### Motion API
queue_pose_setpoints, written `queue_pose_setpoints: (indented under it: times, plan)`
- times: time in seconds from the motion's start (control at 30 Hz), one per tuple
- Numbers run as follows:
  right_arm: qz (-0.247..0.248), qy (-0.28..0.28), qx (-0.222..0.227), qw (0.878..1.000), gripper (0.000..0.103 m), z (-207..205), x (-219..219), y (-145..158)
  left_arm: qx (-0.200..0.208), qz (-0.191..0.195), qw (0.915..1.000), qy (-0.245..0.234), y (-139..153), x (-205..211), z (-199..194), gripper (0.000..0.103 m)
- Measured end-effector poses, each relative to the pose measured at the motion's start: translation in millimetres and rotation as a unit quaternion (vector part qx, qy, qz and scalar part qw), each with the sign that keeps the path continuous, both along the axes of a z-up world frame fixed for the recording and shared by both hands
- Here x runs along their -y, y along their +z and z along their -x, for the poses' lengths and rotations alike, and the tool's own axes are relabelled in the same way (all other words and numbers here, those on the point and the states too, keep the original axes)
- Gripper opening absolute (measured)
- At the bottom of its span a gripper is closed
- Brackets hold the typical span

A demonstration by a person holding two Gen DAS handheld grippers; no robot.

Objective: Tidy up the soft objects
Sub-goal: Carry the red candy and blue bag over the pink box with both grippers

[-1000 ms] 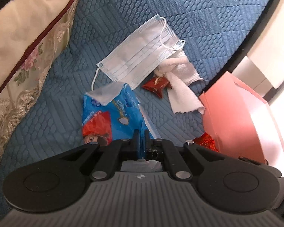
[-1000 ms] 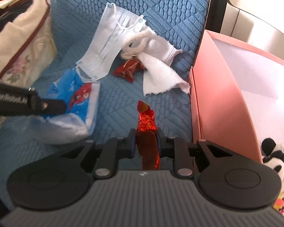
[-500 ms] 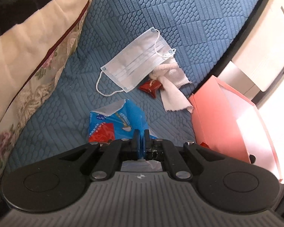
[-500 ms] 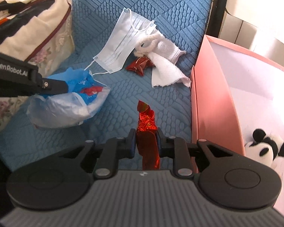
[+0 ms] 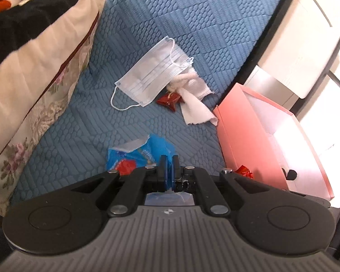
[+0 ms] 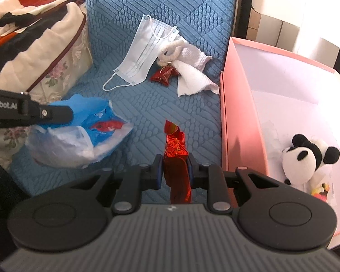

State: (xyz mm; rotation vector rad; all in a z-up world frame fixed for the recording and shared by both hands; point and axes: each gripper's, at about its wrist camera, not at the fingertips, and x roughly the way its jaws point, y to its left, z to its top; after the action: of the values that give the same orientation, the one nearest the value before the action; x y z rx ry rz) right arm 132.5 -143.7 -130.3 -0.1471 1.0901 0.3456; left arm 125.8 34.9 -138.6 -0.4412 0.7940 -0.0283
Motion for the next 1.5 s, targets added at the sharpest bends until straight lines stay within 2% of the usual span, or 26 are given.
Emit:
queue_pose_setpoints:
  times: [0.67,0.97,1.23,1.4,1.5]
  plan:
    - [-0.034,-0.014,0.023,0.999,0.024,1,34,58,0.032,0.029,0.9989,-0.016,51,28,9,0.004]
    - [-0.046,-0.012,0.045,0.998,0.024,-11,55,93,0.046,0.038,0.9981,-0.015,81,45,3,0.004]
    - [-0.051,-0.012,0.065,0.996,0.024,-30,77,124,0.06,0.027,0.9977,-0.016,113,64,-2,0.004]
    - [-0.061,-0.015,0.073,0.995,0.024,-38,94,143,0.073,0.047,0.9961,-0.015,129,80,0,0.004]
    - [-0.066,-0.018,0.068,0.995,0.024,-39,104,148,0.077,0.046,0.9959,-0.013,136,92,0,0.004]
